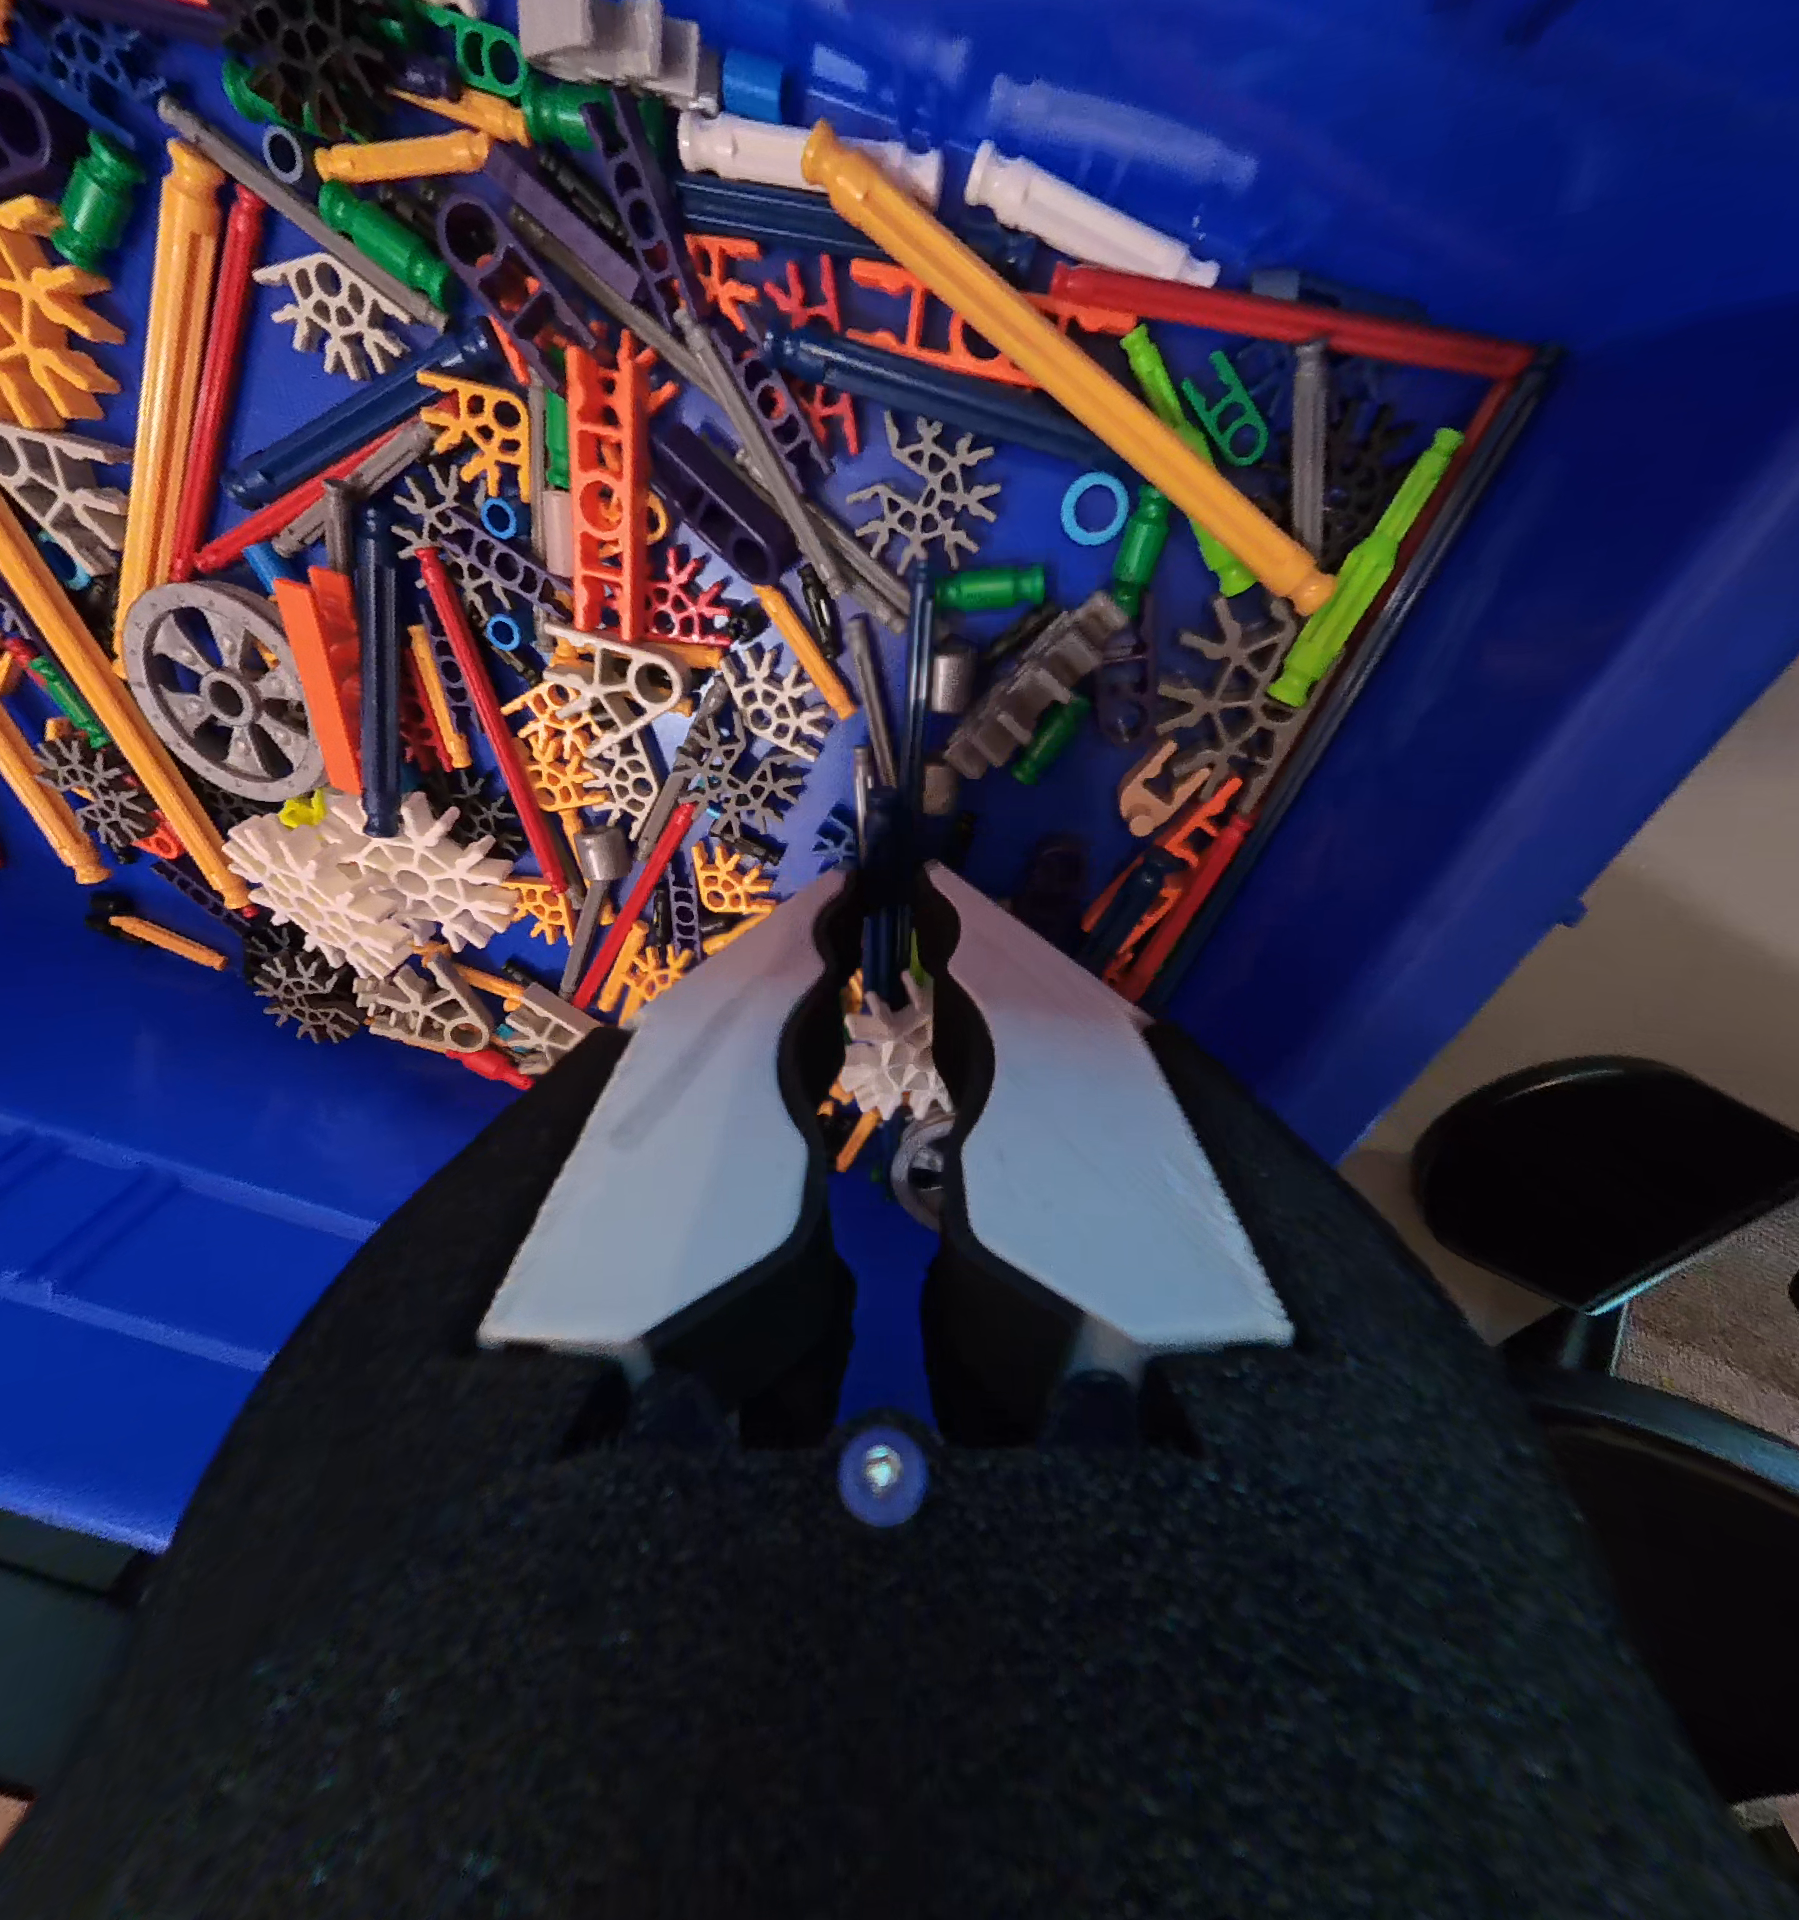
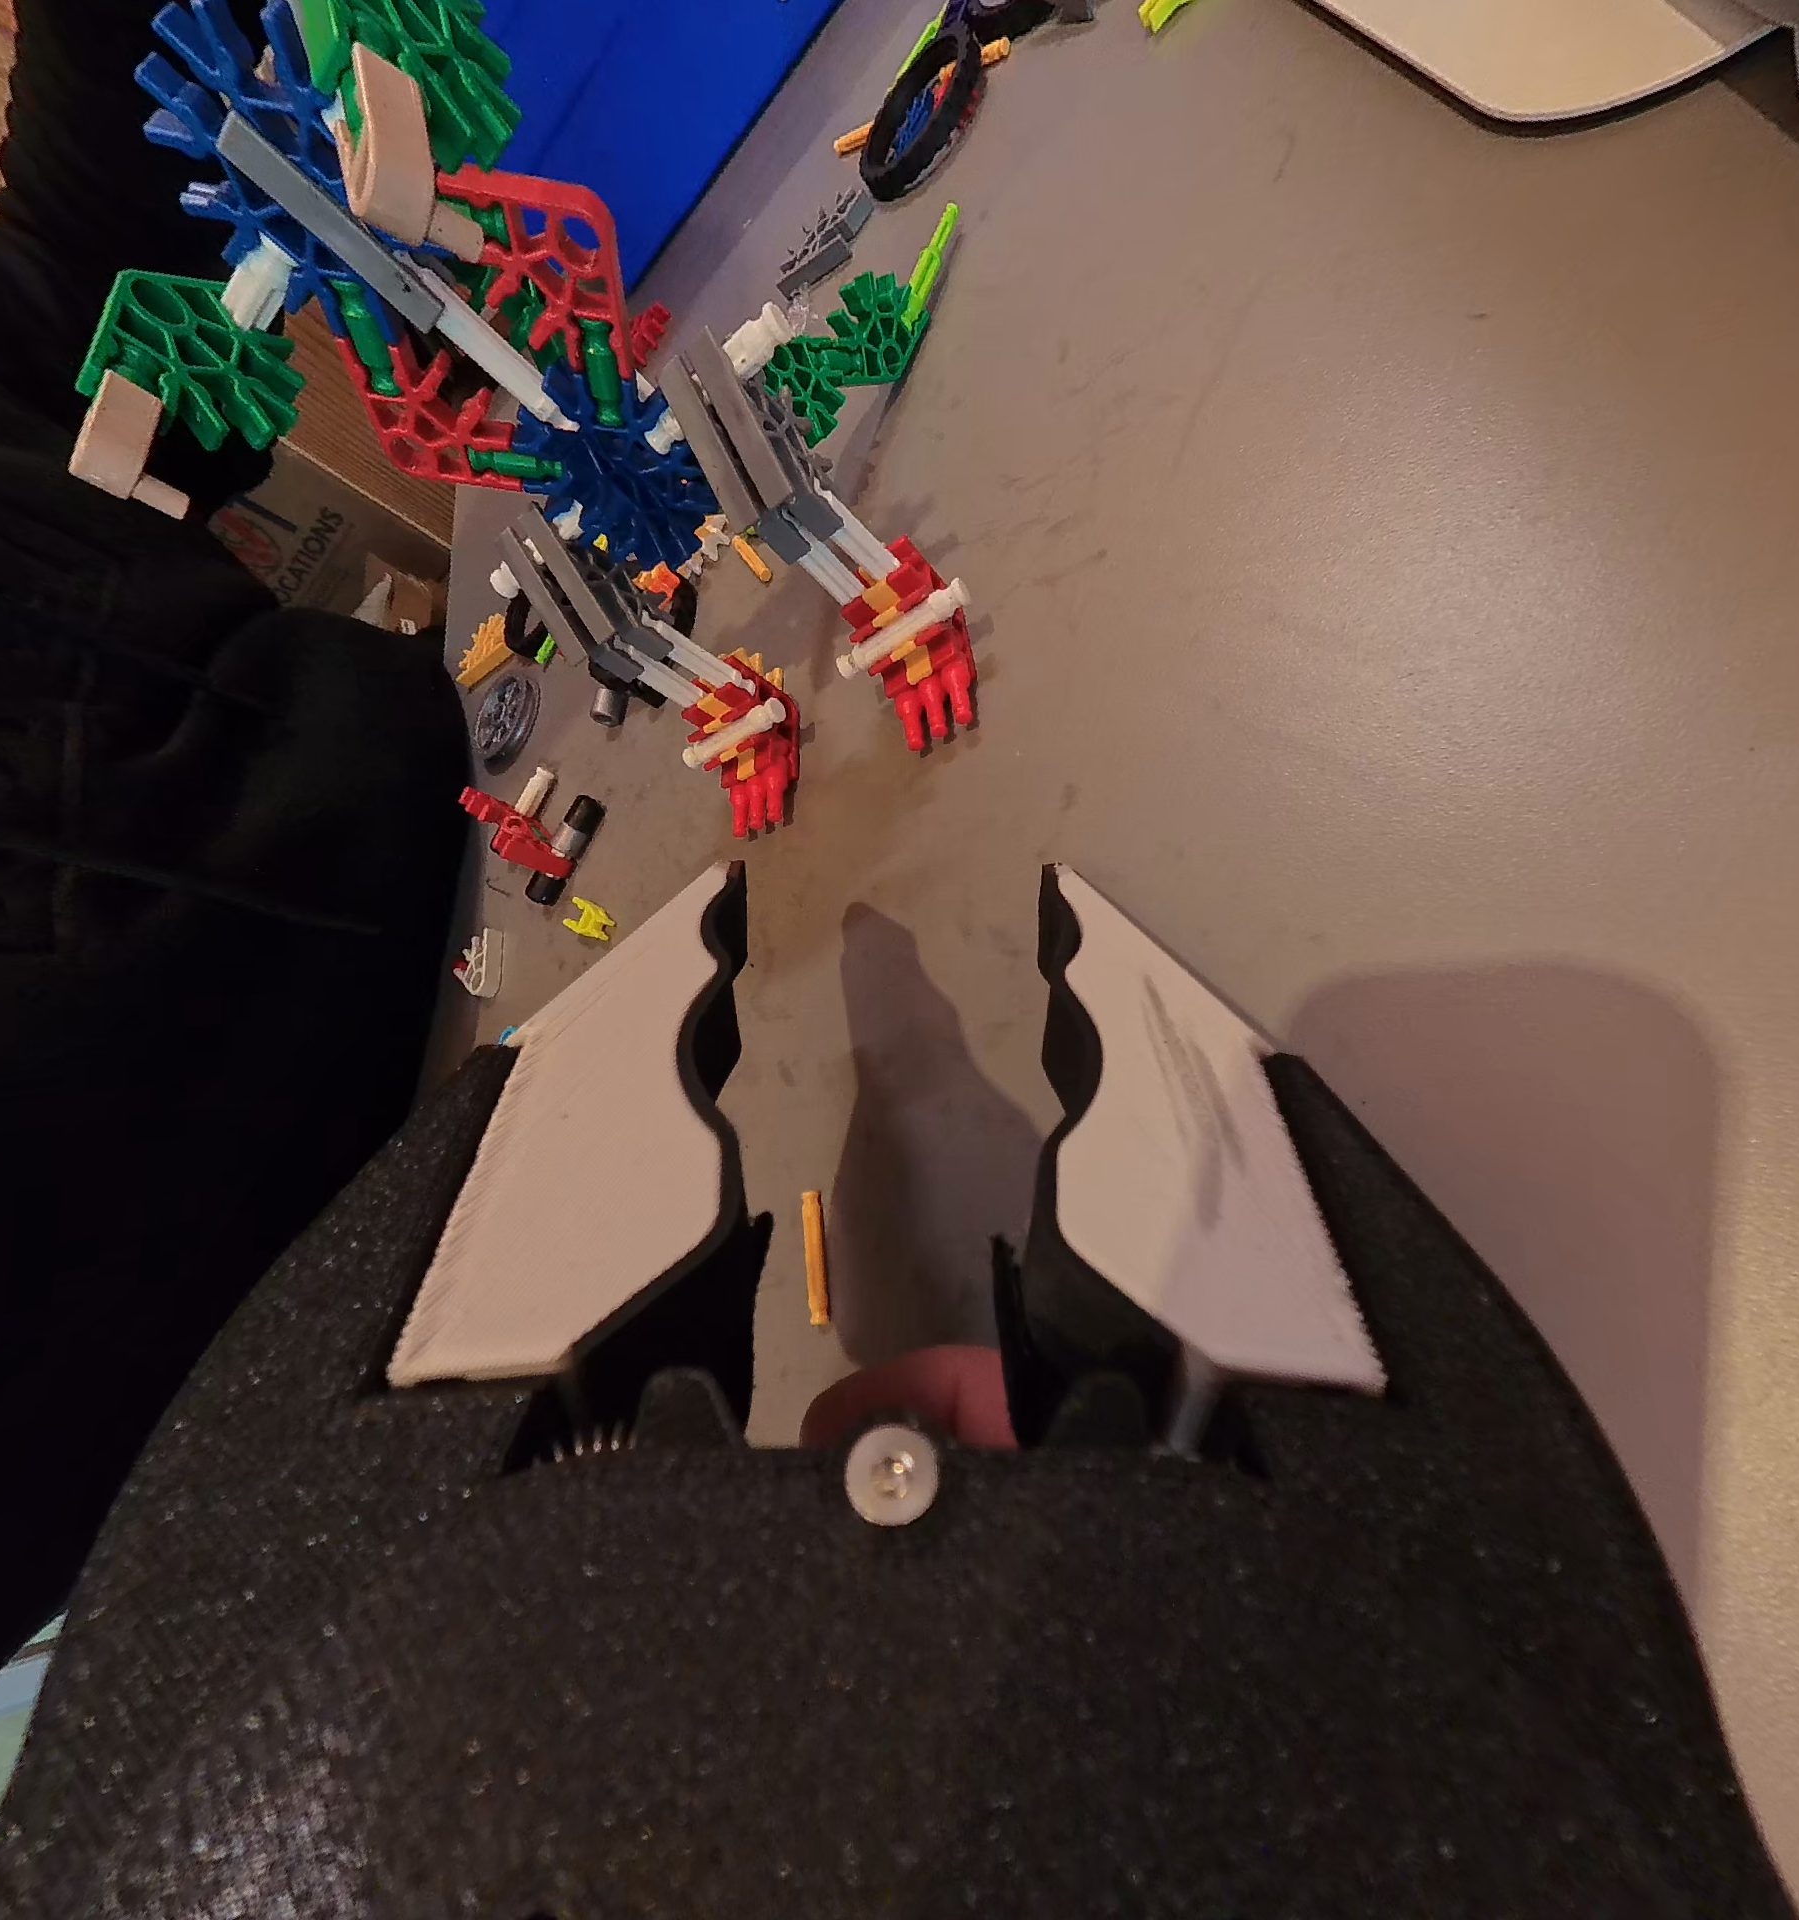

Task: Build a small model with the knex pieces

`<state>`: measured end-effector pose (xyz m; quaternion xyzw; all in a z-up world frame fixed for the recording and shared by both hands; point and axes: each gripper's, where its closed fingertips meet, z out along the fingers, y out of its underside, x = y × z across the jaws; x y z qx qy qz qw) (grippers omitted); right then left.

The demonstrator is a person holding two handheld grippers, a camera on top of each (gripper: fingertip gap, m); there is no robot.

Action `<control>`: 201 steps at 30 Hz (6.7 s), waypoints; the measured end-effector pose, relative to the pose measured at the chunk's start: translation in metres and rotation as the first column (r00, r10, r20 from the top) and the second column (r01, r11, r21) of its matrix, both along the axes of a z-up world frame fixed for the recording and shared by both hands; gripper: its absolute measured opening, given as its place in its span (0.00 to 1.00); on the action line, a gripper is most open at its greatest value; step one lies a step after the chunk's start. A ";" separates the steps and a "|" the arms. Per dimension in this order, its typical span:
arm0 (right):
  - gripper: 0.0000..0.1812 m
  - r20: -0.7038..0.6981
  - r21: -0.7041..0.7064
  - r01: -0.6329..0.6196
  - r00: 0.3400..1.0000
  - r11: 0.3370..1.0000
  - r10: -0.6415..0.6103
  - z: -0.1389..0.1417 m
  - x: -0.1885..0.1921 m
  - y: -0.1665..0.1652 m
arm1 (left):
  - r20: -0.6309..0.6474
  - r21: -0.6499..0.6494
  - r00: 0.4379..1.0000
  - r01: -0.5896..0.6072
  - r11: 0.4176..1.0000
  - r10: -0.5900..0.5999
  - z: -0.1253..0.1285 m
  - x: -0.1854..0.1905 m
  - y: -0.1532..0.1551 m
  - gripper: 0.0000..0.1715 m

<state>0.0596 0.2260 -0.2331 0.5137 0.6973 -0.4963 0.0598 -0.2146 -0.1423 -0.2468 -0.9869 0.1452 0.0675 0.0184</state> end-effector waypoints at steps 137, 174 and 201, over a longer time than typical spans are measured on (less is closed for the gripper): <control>0.31 -0.006 0.007 0.003 1.000 1.000 -0.003 0.000 0.000 0.000 | -0.166 -0.019 0.986 -0.039 0.999 0.035 0.002 -0.058 0.016 0.10; 0.30 -0.009 0.017 0.000 1.000 1.000 0.000 -0.001 0.000 -0.001 | -0.195 0.243 0.889 0.453 0.858 -0.414 0.147 0.087 0.160 0.05; 0.30 -0.016 0.025 0.000 1.000 1.000 0.000 -0.001 0.000 -0.001 | -0.187 0.107 0.803 0.589 0.801 -0.566 0.041 0.140 0.201 0.11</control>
